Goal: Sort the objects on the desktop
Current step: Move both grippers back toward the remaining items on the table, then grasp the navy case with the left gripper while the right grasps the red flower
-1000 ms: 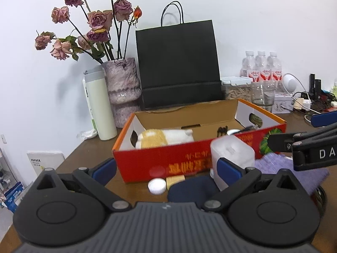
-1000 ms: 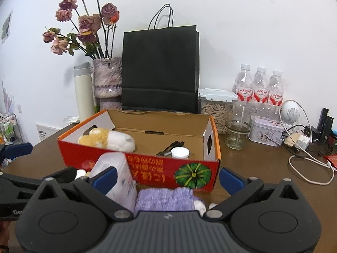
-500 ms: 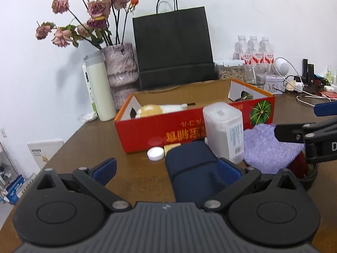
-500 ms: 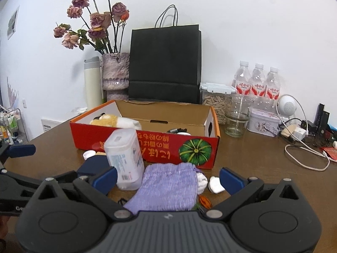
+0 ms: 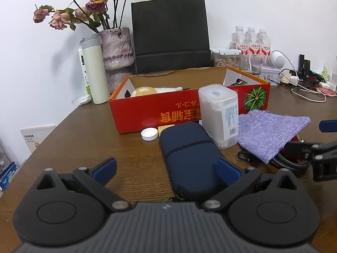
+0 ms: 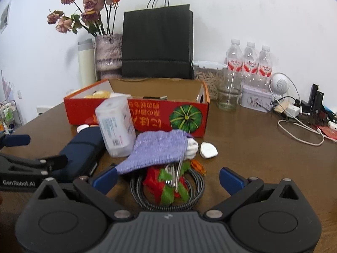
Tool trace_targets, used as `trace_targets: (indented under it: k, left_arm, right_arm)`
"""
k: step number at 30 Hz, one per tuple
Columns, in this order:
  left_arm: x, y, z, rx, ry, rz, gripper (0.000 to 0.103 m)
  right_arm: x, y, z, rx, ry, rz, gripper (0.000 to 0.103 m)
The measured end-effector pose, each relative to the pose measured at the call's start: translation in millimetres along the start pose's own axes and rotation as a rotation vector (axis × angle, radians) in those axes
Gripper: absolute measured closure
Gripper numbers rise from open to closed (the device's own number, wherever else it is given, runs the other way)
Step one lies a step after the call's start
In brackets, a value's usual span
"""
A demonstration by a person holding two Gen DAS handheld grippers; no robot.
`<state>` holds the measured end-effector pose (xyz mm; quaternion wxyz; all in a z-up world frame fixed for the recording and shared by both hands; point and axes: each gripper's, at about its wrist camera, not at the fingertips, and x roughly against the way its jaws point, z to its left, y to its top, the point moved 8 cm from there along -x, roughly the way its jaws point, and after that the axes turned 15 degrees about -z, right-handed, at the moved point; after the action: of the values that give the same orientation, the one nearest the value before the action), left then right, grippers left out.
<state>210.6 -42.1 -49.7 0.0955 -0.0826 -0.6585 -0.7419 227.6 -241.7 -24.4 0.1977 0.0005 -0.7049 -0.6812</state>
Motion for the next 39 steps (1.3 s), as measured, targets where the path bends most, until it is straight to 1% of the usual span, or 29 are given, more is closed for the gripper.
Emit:
trace_targets:
  k: [6,9,13,15,17,19,21,22,23,27,31,33,35,36,38,39]
  left_arm:
    - [1.0,-1.8,-2.6,0.009,-0.021,0.005,0.0]
    - [2.1,-2.1,-4.4,0.009,-0.032,0.003,0.0]
    - [2.8,-4.5,-8.6,-0.003,-0.047,0.01,0.0]
    - [2.2,-6.3,-10.6,-0.007,-0.055,0.016,0.0]
    - [1.5,-7.4,-11.5,-0.008,-0.059,0.021,0.0]
    - [-0.1,-8.6,-12.0,-0.005,-0.063,0.031,0.0]
    - [-2.3,-9.5,-13.0,0.004,-0.072,0.043,0.0]
    - [-3.7,-9.3,-13.6,0.009,-0.075,0.049,0.0]
    - [-5.6,-8.6,-14.6,0.012,-0.077,0.055,0.0]
    - [-13.6,-5.3,-22.3,0.01,-0.088,0.075,0.0]
    - [-25.3,-1.3,-26.2,0.041,-0.087,0.092,0.0]
    - [-35.0,-1.4,-25.9,0.053,-0.062,0.113,0.0]
    - [-42.5,-4.7,-24.6,0.067,-0.04,0.138,0.0]
    - [-44.9,-6.8,-24.2,0.072,-0.038,0.147,0.0]
    - [-47.8,-11.2,-24.1,0.081,-0.044,0.165,0.0]
    - [-48.9,-13.2,-23.8,0.091,-0.051,0.172,0.0]
  right_arm:
    - [3.1,-1.8,0.8,0.005,0.003,-0.005,0.0]
    - [2.8,-3.8,0.8,0.021,0.007,0.008,0.0]
    - [2.8,-7.8,-4.0,0.036,-0.013,0.028,0.0]
    - [2.5,-7.9,-7.8,0.027,-0.014,0.027,0.005]
    - [1.7,-7.3,-9.4,0.012,-0.006,0.026,0.012]
    - [-1.0,-9.3,-9.7,0.008,0.001,0.038,0.014]
    - [-3.9,-11.0,-8.8,0.014,0.01,0.046,0.018]
    - [-5.8,-11.1,-8.2,0.016,0.019,0.047,0.025]
    - [-7.7,-10.7,-8.0,0.019,0.024,0.046,0.027]
    - [-16.4,-12.0,-7.0,0.014,0.045,0.065,0.028]
    - [-21.5,-11.5,-6.5,0.0,0.061,0.068,0.031]
    - [-24.7,-11.6,-6.1,-0.005,0.074,0.072,0.036]
    - [-26.5,-11.8,-6.2,-0.027,0.087,0.077,0.047]
    - [-26.2,-11.6,-5.9,-0.034,0.095,0.076,0.05]
    - [-25.3,-11.1,-4.8,-0.04,0.103,0.074,0.063]
    - [-24.5,-11.0,-4.6,-0.045,0.106,0.072,0.064]
